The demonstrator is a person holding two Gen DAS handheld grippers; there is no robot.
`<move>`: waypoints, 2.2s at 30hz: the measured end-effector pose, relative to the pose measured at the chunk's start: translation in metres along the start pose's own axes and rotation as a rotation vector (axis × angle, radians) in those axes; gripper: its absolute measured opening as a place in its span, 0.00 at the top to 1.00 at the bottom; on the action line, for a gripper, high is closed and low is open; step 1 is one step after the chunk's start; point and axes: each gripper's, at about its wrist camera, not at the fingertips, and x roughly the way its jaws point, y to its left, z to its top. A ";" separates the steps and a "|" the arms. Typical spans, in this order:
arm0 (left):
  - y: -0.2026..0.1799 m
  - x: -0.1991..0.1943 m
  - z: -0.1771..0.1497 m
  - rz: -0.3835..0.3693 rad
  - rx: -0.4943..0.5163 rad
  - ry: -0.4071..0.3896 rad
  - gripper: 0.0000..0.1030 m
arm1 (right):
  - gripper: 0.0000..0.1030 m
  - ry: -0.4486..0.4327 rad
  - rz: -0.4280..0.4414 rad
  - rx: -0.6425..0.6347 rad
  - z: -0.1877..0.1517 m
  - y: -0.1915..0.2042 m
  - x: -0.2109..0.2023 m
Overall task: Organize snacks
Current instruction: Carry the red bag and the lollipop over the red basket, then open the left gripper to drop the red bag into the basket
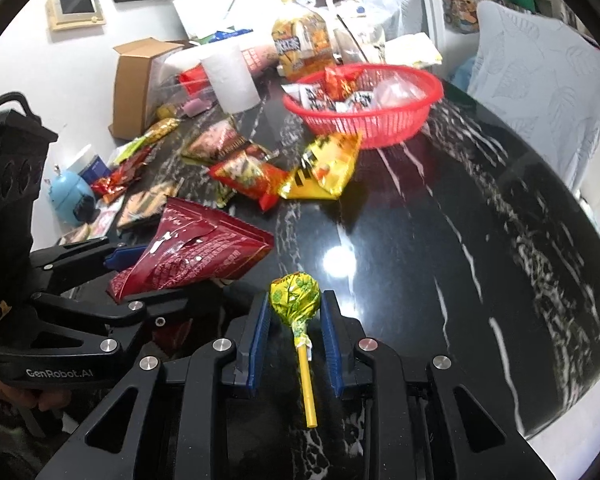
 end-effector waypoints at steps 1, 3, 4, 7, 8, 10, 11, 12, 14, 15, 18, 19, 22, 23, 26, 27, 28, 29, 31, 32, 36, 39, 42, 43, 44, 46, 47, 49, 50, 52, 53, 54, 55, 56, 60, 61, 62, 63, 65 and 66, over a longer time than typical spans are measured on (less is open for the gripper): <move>-0.001 -0.004 0.004 -0.001 0.004 -0.012 0.40 | 0.76 -0.008 0.004 -0.004 0.003 0.001 -0.003; -0.002 -0.010 0.011 -0.010 0.008 -0.032 0.40 | 0.76 -0.026 0.017 -0.014 0.009 0.004 -0.009; -0.002 -0.014 0.015 -0.014 0.010 -0.043 0.40 | 0.76 -0.033 0.022 -0.017 0.011 0.005 -0.011; -0.002 -0.022 0.029 -0.032 0.019 -0.072 0.40 | 0.76 -0.042 0.036 -0.017 0.022 0.007 -0.019; -0.003 -0.025 0.034 -0.035 0.023 -0.081 0.40 | 0.76 -0.050 0.038 -0.014 0.028 0.007 -0.023; -0.005 -0.031 0.045 -0.037 0.036 -0.108 0.40 | 0.76 -0.068 0.037 -0.021 0.037 0.009 -0.030; -0.006 -0.033 0.049 -0.036 0.043 -0.120 0.40 | 0.76 -0.083 0.031 -0.029 0.043 0.010 -0.034; -0.007 -0.036 0.056 -0.033 0.053 -0.137 0.40 | 0.76 -0.093 0.024 -0.035 0.047 0.011 -0.037; -0.008 -0.040 0.065 -0.028 0.068 -0.159 0.40 | 0.76 -0.118 0.005 -0.050 0.058 0.011 -0.043; -0.009 -0.042 0.071 -0.026 0.076 -0.171 0.40 | 0.76 -0.129 -0.001 -0.055 0.063 0.010 -0.045; -0.010 -0.044 0.087 -0.021 0.095 -0.201 0.40 | 0.76 -0.164 -0.011 -0.070 0.079 0.006 -0.051; -0.010 -0.045 0.093 -0.025 0.099 -0.205 0.40 | 0.76 -0.173 -0.015 -0.076 0.083 0.005 -0.053; -0.010 -0.041 0.109 -0.037 0.106 -0.209 0.40 | 0.76 -0.206 -0.032 -0.093 0.100 -0.001 -0.056; -0.010 -0.039 0.115 -0.040 0.108 -0.211 0.40 | 0.76 -0.213 -0.036 -0.096 0.105 -0.003 -0.057; -0.011 -0.032 0.133 -0.028 0.121 -0.229 0.40 | 0.76 -0.228 -0.050 -0.107 0.120 -0.010 -0.056; -0.011 -0.030 0.138 -0.024 0.124 -0.232 0.40 | 0.76 -0.230 -0.058 -0.109 0.124 -0.012 -0.055; -0.010 -0.026 0.144 -0.023 0.127 -0.235 0.40 | 0.76 -0.233 -0.065 -0.111 0.128 -0.014 -0.054; -0.010 -0.022 0.149 -0.021 0.129 -0.235 0.40 | 0.76 -0.236 -0.073 -0.114 0.134 -0.018 -0.052; -0.008 -0.012 0.161 -0.013 0.134 -0.230 0.40 | 0.76 -0.240 -0.084 -0.115 0.143 -0.025 -0.049; -0.007 -0.008 0.165 -0.010 0.135 -0.226 0.40 | 0.76 -0.241 -0.089 -0.114 0.147 -0.028 -0.047; -0.002 0.014 0.184 0.012 0.140 -0.208 0.39 | 0.76 -0.236 -0.115 -0.103 0.162 -0.043 -0.036; 0.000 0.029 0.194 0.034 0.149 -0.197 0.39 | 0.76 -0.226 -0.128 -0.095 0.172 -0.054 -0.024; 0.004 0.044 0.201 0.049 0.143 -0.176 0.39 | 0.76 -0.214 -0.144 -0.088 0.179 -0.063 -0.013; 0.006 0.050 0.203 0.044 0.142 -0.167 0.39 | 0.76 -0.211 -0.148 -0.085 0.180 -0.065 -0.011; 0.008 0.054 0.204 0.038 0.140 -0.162 0.39 | 0.76 -0.207 -0.150 -0.082 0.183 -0.068 -0.007; 0.011 0.063 0.205 0.035 0.125 -0.154 0.36 | 0.76 -0.199 -0.152 -0.078 0.185 -0.071 -0.001; 0.013 0.067 0.205 0.036 0.121 -0.146 0.34 | 0.76 -0.194 -0.154 -0.076 0.186 -0.073 0.001; 0.015 0.077 0.204 0.048 0.115 -0.115 0.29 | 0.76 -0.182 -0.162 -0.070 0.187 -0.076 0.008; 0.017 0.082 0.203 0.055 0.107 -0.095 0.28 | 0.76 -0.178 -0.164 -0.068 0.187 -0.077 0.010; 0.022 0.089 0.201 0.057 0.090 -0.068 0.25 | 0.76 -0.167 -0.172 -0.063 0.187 -0.080 0.015; 0.025 0.091 0.201 0.060 0.082 -0.060 0.25 | 0.76 -0.161 -0.174 -0.059 0.187 -0.081 0.017; 0.026 0.092 0.200 0.065 0.075 -0.055 0.25 | 0.76 -0.154 -0.173 -0.055 0.186 -0.082 0.020; 0.028 0.093 0.199 0.070 0.071 -0.052 0.25 | 0.76 -0.148 -0.172 -0.052 0.186 -0.083 0.022; 0.028 0.093 0.198 0.075 0.069 -0.051 0.25 | 0.76 -0.144 -0.173 -0.051 0.185 -0.084 0.023; 0.026 0.090 0.198 0.091 0.087 -0.065 0.24 | 0.76 -0.134 -0.176 -0.056 0.185 -0.084 0.026; 0.026 0.090 0.198 0.093 0.089 -0.067 0.22 | 0.76 -0.133 -0.175 -0.058 0.185 -0.083 0.027; 0.025 0.091 0.199 0.098 0.094 -0.059 0.18 | 0.76 -0.134 -0.174 -0.059 0.186 -0.083 0.027; 0.026 0.092 0.200 0.101 0.093 -0.054 0.01 | 0.76 -0.134 -0.173 -0.060 0.186 -0.083 0.028; 0.027 0.092 0.201 0.104 0.085 -0.066 0.00 | 0.76 -0.135 -0.179 -0.060 0.187 -0.082 0.028; 0.027 0.092 0.201 0.110 0.085 -0.069 0.00 | 0.76 -0.136 -0.182 -0.060 0.187 -0.083 0.028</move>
